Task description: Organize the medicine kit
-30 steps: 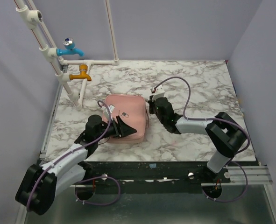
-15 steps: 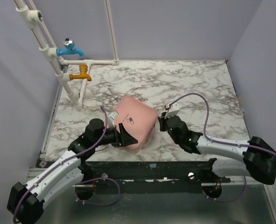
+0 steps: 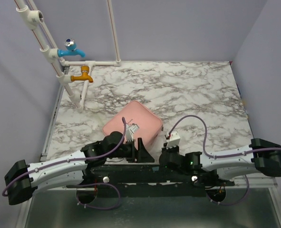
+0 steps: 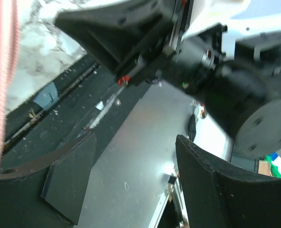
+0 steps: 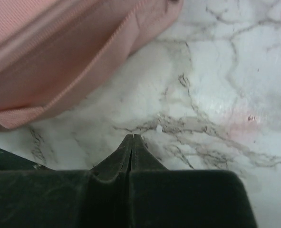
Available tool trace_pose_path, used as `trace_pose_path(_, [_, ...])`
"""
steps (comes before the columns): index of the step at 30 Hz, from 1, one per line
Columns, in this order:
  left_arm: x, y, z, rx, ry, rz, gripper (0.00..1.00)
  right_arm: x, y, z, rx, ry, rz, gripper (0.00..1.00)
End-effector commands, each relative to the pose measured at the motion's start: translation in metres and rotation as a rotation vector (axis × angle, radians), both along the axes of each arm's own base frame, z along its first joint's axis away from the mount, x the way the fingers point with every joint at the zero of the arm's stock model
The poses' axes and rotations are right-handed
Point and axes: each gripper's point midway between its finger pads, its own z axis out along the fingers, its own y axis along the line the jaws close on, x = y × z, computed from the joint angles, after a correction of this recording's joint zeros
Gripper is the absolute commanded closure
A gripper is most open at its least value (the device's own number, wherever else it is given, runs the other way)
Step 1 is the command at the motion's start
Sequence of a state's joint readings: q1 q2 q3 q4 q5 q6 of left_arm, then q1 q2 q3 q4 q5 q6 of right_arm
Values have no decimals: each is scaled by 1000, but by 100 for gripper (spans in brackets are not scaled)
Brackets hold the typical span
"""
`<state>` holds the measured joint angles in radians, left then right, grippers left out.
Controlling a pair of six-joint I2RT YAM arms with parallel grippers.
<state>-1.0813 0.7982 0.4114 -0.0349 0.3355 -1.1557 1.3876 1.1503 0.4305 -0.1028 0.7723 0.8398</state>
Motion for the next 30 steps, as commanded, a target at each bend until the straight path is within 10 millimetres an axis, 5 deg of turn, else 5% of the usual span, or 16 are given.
trace_pose_path(1, [24,-3,-16,15,15,154,30,-11,-20,-20,-42,10,-157,99])
trace_pose_path(6, [43,12,-37,78,-1,282,28,-11,-19,-5,-54,-26,-212,98])
trace_pose_path(13, [88,60,-62,146,-37,481,25,-7,-9,32,66,-68,-157,60])
trace_pose_path(18, [103,77,-72,165,-42,513,25,-3,-8,47,49,-105,-168,46])
trace_pose_path(24, [94,67,-50,92,-59,437,25,8,-11,62,11,-177,-209,31])
trace_pose_path(30, [63,52,-5,39,-106,324,26,30,-20,71,11,-173,-234,29])
